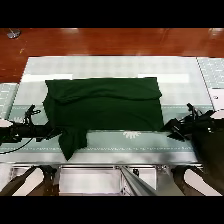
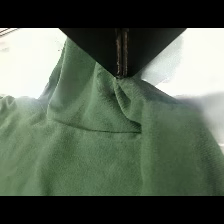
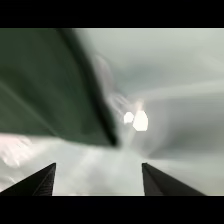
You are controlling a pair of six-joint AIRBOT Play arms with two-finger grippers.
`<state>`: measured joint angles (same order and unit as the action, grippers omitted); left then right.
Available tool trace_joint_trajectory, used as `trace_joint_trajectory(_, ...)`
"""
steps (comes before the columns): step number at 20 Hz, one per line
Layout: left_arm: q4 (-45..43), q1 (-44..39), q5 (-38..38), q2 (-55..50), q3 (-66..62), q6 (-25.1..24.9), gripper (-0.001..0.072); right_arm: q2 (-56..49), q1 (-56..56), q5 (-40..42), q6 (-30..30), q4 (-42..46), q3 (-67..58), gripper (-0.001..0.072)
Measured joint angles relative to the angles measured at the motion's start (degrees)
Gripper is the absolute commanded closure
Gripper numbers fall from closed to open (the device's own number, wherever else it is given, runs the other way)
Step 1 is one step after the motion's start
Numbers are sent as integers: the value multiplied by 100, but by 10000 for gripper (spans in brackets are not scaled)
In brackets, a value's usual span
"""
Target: Fold the shirts.
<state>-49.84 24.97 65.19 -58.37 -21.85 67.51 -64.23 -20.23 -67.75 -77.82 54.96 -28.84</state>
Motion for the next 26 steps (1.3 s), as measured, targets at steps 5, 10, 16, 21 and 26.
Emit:
trace_joint_trajectory(5,2,0,-2,0,0,0,689,-42,597,702,-70,-466,-133,95)
trace_joint_trajectory(10,15,0,-22,0,0,-2,689,-448,1010,846,-22,-844,-254,680)
trace_joint_trajectory(16,313,181,55,42,-601,0,689,-636,870,363,295,-898,-1338,680)
trace_joint_trajectory(21,734,63,-391,-293,-1725,66,689,-927,822,232,254,-739,-2387,680)
trace_joint_trajectory(26,859,-417,-999,-1373,-3051,509,690,-1878,944,542,149,-846,-3471,680)
